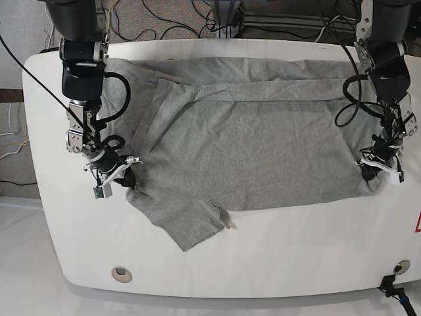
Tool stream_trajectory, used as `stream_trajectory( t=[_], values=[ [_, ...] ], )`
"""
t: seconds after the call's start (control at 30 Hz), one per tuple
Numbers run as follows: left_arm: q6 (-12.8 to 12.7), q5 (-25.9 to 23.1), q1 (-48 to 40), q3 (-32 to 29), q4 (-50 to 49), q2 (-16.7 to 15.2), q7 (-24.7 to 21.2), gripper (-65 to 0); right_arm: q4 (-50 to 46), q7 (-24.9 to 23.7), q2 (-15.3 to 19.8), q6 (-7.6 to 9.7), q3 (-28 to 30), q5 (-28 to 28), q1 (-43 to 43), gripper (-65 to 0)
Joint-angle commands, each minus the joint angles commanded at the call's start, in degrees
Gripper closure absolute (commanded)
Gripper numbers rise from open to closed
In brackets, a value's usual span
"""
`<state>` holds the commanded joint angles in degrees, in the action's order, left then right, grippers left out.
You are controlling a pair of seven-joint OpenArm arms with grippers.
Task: Fold the T-shirt properly
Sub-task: 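Lower both grippers and pinch the shirt's side edges near the sleeves, then lift the side edges with both grippers and fold them over toward the collar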
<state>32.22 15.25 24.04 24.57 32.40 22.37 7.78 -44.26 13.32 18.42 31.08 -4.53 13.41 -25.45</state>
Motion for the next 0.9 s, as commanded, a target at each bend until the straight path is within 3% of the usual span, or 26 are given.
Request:
stream_trajectory(
  t=[0.27,0.4,0.63,0.7,0.73,0.87,0.9],
  values=[
    [0.18,0.09,-2.46,0.00,6.95,0.09,0.35,0.0,-12.31,9.58,0.88,0.00,-2.37,0.09,2.02,0.0],
    [0.18,0.18,-4.40,0.00,13.27,0.09,5.19,0.0,-18.90,13.71,0.79,0.09,-4.92,0.09,4.31,0.0],
    [0.26,0.18,-11.16,0.00,24.35,0.09,5.89,0.0,-33.32,20.84,0.97,0.00,-5.01,0.09,10.46,0.0],
    [0.26,0.26,-12.84,0.00,27.52,0.09,8.35,0.0,-37.36,21.89,1.05,-0.09,-5.10,-0.18,12.66,0.0],
    [0.70,0.26,-13.27,0.09,29.27,0.09,10.11,0.0,-39.82,22.77,1.05,-0.09,-5.89,-0.18,13.98,0.0],
    [7.21,0.26,-17.23,0.26,36.04,0.09,13.98,0.0,-48.09,28.84,0.62,0.09,-10.29,0.09,17.93,0.0],
    [7.78,0.26,-18.46,0.26,37.98,0.09,14.51,0.0,-49.58,29.45,0.62,0.09,-10.64,0.09,18.81,0.0]
  ],
)
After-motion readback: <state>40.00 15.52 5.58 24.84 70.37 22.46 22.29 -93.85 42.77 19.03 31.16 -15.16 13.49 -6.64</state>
